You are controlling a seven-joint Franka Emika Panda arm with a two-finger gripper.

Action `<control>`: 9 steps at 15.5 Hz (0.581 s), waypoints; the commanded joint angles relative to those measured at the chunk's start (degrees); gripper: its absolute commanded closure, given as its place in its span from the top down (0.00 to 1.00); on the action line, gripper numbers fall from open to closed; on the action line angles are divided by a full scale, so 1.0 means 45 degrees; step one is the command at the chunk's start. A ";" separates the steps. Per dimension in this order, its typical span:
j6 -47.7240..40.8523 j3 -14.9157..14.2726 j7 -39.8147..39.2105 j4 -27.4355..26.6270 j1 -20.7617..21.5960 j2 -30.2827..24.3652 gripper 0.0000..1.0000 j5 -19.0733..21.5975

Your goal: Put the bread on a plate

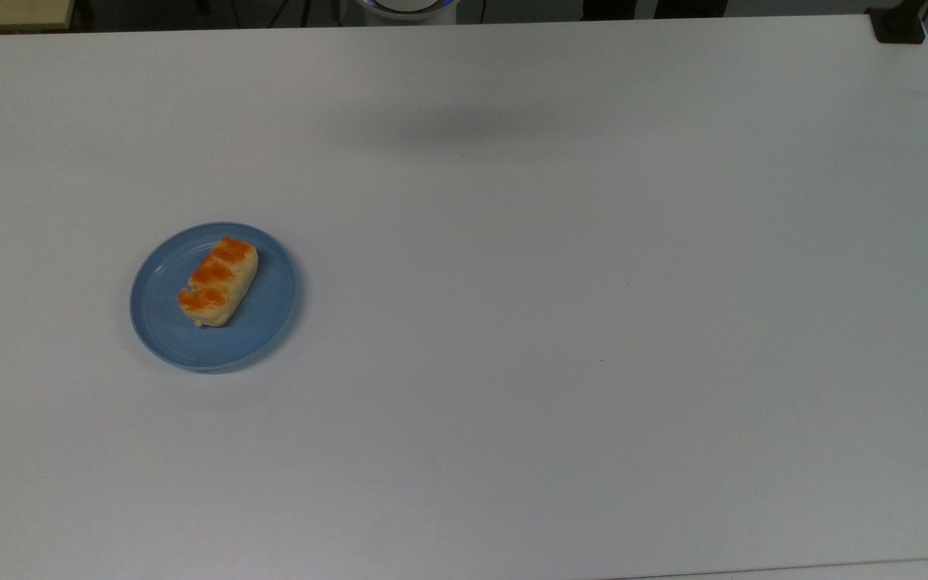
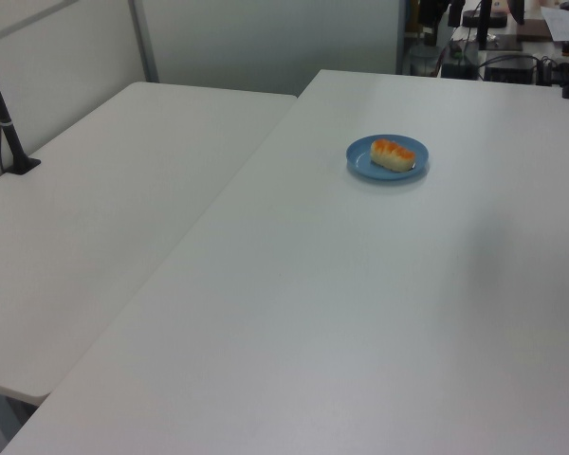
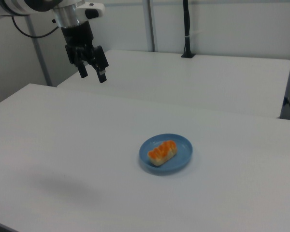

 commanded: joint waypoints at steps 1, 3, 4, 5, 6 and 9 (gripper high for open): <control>0.0494 -0.0257 -0.1920 -0.0373 -0.0027 -0.0162 1.00 0.0300; 0.0867 -0.0237 -0.2098 -0.0490 -0.0028 -0.0201 1.00 0.0339; 0.0887 -0.0237 -0.1381 -0.0529 -0.0028 -0.0259 1.00 0.0339; 0.0926 -0.0237 -0.0523 -0.0529 -0.0009 -0.0240 1.00 0.0397; 0.0945 -0.0237 -0.0341 -0.0549 0.0011 -0.0240 1.00 0.0397; 0.0945 -0.0237 -0.0650 -0.0588 -0.0048 -0.0279 1.00 0.0397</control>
